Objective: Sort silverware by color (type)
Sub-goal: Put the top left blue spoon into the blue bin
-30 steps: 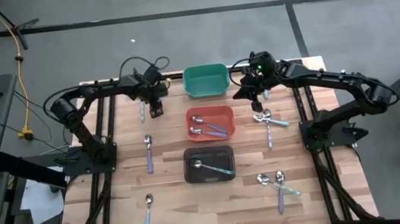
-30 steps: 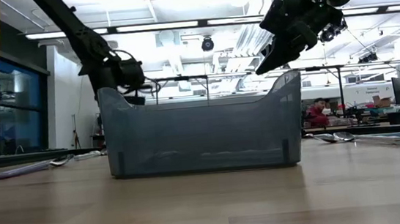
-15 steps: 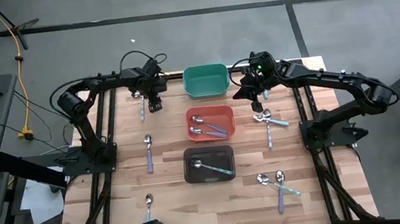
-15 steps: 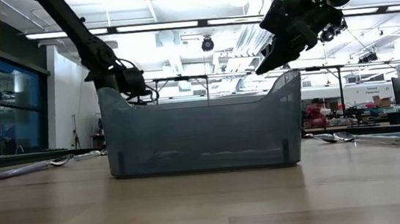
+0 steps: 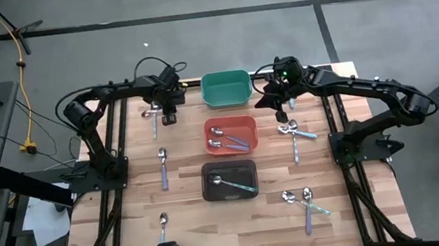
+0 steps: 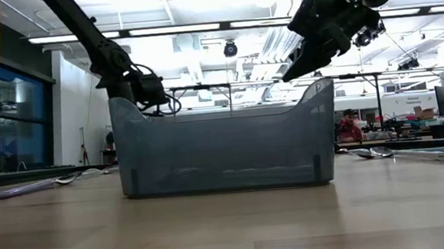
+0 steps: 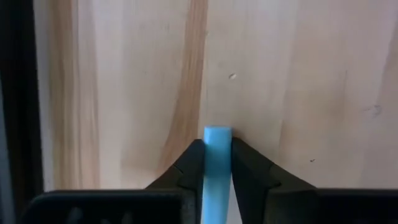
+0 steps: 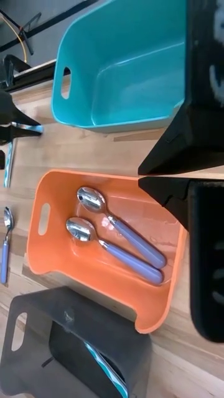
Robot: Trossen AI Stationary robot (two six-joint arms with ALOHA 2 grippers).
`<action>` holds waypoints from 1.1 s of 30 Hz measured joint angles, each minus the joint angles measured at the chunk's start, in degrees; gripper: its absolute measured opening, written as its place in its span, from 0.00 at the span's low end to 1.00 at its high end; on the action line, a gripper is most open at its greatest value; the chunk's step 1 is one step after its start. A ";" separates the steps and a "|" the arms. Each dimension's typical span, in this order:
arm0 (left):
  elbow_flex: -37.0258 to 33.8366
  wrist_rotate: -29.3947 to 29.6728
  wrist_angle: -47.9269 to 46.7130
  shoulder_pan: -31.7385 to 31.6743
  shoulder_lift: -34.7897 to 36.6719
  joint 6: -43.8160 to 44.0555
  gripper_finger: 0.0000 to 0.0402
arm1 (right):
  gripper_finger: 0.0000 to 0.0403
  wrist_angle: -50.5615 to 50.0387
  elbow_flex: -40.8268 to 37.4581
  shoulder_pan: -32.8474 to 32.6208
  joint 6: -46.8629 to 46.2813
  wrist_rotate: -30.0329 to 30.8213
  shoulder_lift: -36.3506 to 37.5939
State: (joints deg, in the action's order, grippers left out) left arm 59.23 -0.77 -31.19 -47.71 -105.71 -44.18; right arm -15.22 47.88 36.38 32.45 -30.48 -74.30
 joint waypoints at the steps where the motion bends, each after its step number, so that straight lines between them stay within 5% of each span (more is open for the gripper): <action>1: 0.06 0.59 0.02 0.14 -0.02 -0.30 0.11 | 0.00 0.13 0.00 0.00 0.00 0.00 0.00; 17: 4.53 3.46 -1.36 2.43 8.37 2.95 0.11 | 0.00 0.74 -0.02 0.00 -0.46 0.02 0.00; 23: 5.89 -3.54 1.37 4.23 14.38 12.91 0.11 | 0.00 0.67 -0.02 0.00 -0.46 1.12 0.21; 33: 11.01 -15.88 19.07 10.09 16.23 26.75 0.11 | 0.00 -3.28 -0.02 0.00 -0.48 4.87 7.51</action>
State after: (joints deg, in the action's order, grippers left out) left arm 70.24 -16.65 -12.12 -37.61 -89.48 -17.43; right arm -18.50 47.86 36.38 31.97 -25.61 -66.80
